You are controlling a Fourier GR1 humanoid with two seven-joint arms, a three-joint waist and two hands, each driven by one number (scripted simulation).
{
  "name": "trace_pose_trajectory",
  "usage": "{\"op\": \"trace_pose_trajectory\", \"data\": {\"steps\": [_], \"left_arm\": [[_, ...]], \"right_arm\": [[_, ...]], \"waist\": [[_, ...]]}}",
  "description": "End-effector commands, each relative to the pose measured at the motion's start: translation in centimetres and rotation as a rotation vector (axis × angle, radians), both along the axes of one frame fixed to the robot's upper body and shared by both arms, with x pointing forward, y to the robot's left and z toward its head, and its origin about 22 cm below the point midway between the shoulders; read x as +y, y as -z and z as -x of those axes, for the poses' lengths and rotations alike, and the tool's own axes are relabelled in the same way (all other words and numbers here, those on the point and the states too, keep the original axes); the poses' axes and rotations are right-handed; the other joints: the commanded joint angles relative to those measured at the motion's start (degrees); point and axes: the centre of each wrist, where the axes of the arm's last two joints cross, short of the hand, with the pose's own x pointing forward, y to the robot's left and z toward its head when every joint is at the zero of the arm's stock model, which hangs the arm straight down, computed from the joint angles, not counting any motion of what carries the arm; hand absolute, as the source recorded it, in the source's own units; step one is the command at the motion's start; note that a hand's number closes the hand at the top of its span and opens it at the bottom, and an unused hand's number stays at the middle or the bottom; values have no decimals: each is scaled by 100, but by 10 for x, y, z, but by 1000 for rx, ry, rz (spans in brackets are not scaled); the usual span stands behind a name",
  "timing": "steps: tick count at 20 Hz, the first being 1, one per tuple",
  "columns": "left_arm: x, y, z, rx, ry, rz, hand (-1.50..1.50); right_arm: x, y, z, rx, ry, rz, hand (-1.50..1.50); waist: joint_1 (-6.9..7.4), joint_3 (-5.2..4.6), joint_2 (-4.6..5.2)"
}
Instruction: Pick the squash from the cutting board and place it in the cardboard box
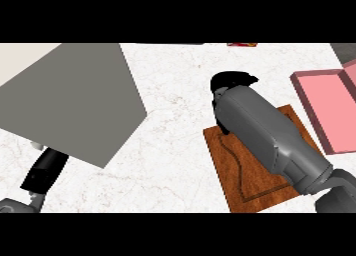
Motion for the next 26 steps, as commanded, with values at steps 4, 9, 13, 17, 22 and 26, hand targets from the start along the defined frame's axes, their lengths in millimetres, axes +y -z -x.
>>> {"op": "trace_pose_trajectory", "data": {"steps": [4, 9, 13, 17, 22, 26], "left_arm": [[-20, -41, -31, -184, 50, 42, 0], [-4, -50, -31, -179, 39, 44, 0], [-6, -54, -36, -170, 22, 40, 0], [-14, -42, -29, -176, 22, 32, 0], [-21, -44, -28, -172, 30, 41, 0], [-18, -50, -30, -168, 18, 55, 0]], "right_arm": [[-4, 16, -4, 27, 144, 156, -150], [-12, 26, -3, 53, 130, 110, -150], [0, 25, -2, 65, 120, 105, -150], [-23, 52, 3, 69, 145, 166, -150], [-25, 48, -1, 65, 156, 170, -150], [-32, 65, 6, 79, 171, 142, -150]], "waist": [[-112, 97, -36], [-110, 99, -47], [-163, 97, -58], [-199, 97, -62], [-181, 99, -68], [-200, 102, -73]]}}
